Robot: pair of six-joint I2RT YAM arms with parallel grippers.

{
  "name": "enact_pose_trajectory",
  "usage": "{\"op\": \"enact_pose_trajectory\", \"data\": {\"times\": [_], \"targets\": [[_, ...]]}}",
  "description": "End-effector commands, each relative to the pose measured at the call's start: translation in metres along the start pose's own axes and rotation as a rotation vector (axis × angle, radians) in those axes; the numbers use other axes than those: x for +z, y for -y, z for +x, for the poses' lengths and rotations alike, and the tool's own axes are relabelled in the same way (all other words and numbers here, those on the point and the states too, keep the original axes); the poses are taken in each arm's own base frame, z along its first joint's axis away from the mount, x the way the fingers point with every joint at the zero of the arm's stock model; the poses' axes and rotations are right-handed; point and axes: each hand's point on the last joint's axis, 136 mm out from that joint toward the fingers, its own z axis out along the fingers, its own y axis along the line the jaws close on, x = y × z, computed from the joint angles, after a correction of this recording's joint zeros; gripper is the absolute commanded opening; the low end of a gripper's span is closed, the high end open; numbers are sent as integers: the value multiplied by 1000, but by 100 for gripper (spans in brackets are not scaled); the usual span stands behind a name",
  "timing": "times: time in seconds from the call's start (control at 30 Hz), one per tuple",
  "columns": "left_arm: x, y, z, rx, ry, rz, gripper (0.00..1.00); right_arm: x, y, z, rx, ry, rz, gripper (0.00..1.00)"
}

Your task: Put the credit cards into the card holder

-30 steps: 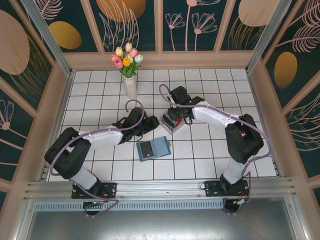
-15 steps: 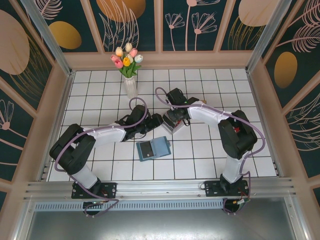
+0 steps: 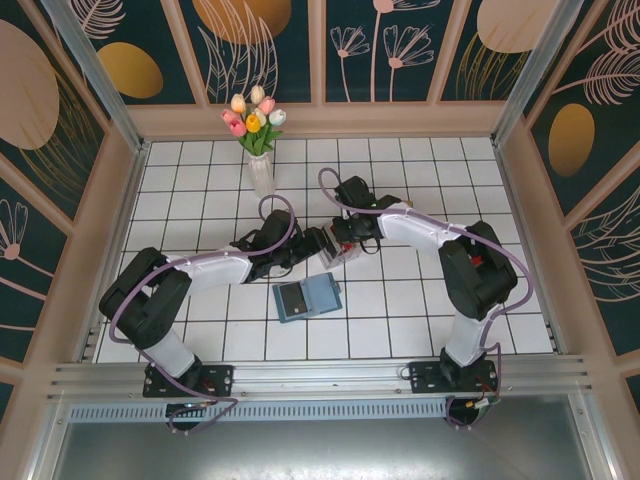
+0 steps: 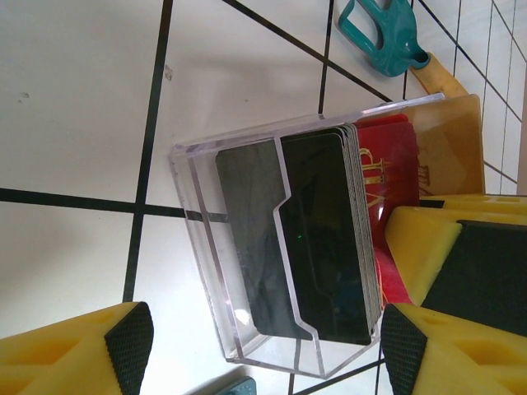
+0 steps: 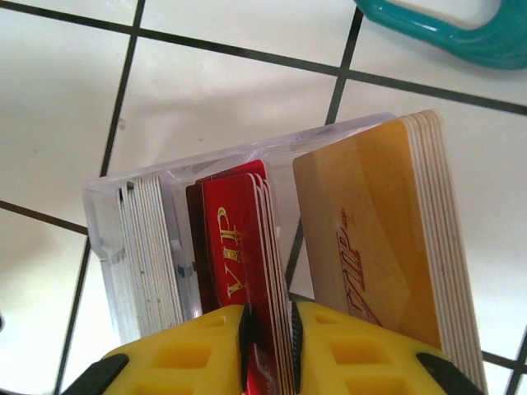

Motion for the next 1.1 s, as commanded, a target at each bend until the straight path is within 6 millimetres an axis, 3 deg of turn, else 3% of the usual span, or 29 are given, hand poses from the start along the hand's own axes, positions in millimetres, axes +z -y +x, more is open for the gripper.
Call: {"op": "enact_pose_trajectory", "data": {"times": [0.0,0.23,0.53,0.83,1.07], "targets": [[3,3,-7,-5,14,1,75,-6,-16,12,19,-26,-17,28],[2,-2,-10,-8,28,-21,75,-6,0,4,-154,-3,198,37],[-4,-8,-12,-18,55,-40,75,-2,7,4,-233,7,294,38],[-5,-6,-14,-20,61,-35,75,-13,4,-7,-246,49,299,38],[-6,-7,-13,-24,64,-36,74,3,8,10,-274,-10,323,37]]}}
